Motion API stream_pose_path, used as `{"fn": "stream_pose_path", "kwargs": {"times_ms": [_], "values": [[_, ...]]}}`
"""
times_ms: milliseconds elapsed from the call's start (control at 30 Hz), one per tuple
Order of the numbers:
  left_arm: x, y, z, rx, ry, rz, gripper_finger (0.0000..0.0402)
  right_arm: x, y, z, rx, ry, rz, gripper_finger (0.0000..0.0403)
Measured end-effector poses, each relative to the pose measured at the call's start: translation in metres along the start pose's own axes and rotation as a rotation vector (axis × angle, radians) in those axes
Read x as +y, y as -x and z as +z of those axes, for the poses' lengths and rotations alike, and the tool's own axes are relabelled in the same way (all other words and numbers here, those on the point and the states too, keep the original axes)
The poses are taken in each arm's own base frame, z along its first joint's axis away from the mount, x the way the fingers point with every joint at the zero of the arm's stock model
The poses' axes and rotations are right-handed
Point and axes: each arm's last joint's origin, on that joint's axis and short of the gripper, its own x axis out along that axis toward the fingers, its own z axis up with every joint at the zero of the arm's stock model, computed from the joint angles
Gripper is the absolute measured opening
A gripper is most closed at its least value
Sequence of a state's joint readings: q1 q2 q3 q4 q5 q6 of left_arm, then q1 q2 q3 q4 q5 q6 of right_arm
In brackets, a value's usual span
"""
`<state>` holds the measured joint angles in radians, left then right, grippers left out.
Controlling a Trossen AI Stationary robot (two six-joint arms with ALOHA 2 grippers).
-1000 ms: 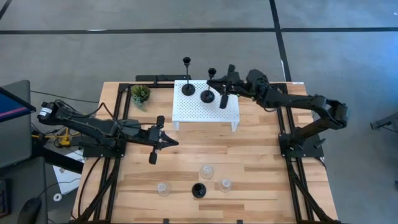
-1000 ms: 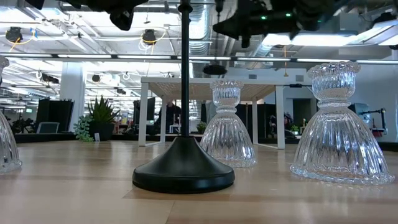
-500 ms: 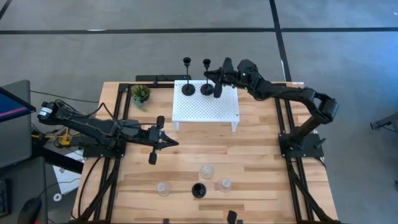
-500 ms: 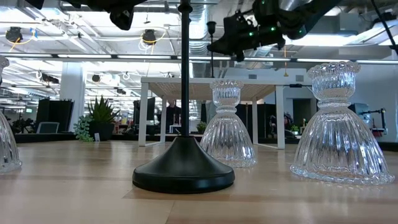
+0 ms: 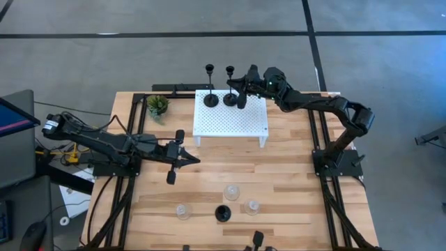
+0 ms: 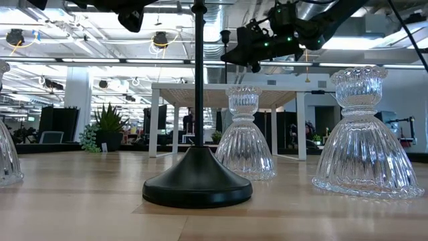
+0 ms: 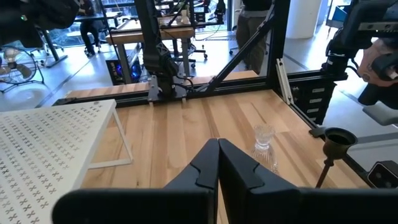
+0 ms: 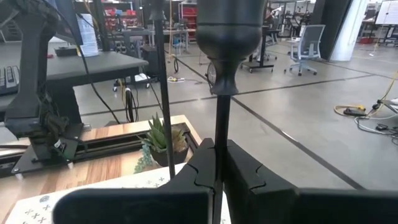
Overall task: Pick & Place candle stick holders
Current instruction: Put the top black candle holder on the shelf
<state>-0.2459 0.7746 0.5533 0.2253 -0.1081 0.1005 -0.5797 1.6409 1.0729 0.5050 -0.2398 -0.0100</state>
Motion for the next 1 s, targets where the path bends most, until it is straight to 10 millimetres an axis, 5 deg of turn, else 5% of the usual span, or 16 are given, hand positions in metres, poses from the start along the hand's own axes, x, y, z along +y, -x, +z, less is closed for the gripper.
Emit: {"fn": "stream_pose_path", "kwargs": {"times_ms": [367,1000], "values": [[0.0,0.0,0.0,0.0,0.0,0.0,0.0006,-0.002,0.002,0.0,0.018,-0.005,-0.006,0.0002],[0.0,0.0,0.0,0.0,0.0,0.0,0.0007,-0.002,0.011,0.001,0.1,0.016,-0.016,0.0117]]}}
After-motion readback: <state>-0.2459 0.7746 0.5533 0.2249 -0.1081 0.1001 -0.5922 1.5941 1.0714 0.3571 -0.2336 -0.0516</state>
